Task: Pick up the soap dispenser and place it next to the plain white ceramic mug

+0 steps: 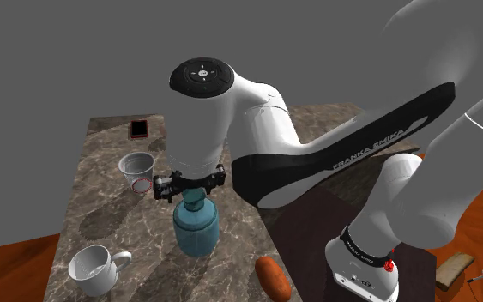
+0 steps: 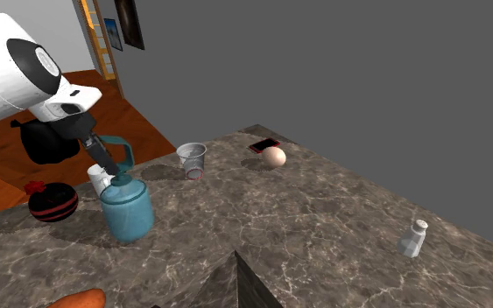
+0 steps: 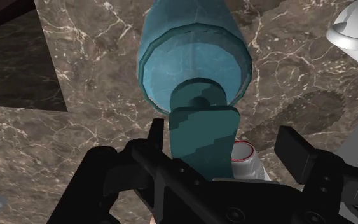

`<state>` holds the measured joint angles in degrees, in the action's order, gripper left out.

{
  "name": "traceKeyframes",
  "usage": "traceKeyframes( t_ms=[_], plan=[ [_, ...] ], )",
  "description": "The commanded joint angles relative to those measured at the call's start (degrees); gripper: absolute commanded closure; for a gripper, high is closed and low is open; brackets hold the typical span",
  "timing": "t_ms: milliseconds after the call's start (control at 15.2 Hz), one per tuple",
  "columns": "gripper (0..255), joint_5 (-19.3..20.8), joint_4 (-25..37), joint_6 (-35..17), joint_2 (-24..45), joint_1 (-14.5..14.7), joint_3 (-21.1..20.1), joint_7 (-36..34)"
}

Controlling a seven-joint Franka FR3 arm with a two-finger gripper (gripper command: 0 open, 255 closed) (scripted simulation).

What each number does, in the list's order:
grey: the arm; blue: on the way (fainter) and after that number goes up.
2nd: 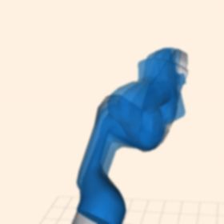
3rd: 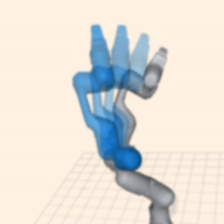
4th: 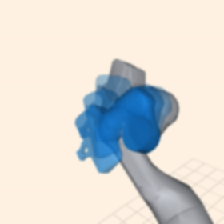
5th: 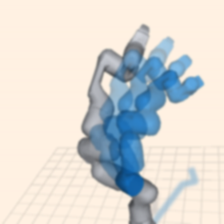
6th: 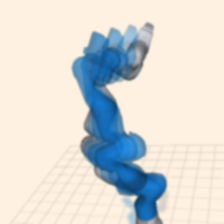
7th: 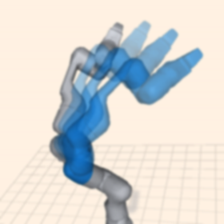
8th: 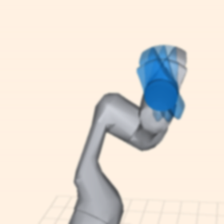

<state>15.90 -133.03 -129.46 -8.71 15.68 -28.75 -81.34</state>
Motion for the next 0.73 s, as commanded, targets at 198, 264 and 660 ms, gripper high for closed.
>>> traceKeyframes(
  t_ms=[198, 264, 660],
  plan=[
    [0, -1.1, 0.8, 1.8, -1.1, 0.4, 0.0, 0.7],
    [0, -2.1, 1.7, 3.6, -2.3, 0.7, 0.0, 1.4],
    [0, -3.6, 3.4, 6.9, -4.1, 1.3, 0.0, 2.4]
  ],
)
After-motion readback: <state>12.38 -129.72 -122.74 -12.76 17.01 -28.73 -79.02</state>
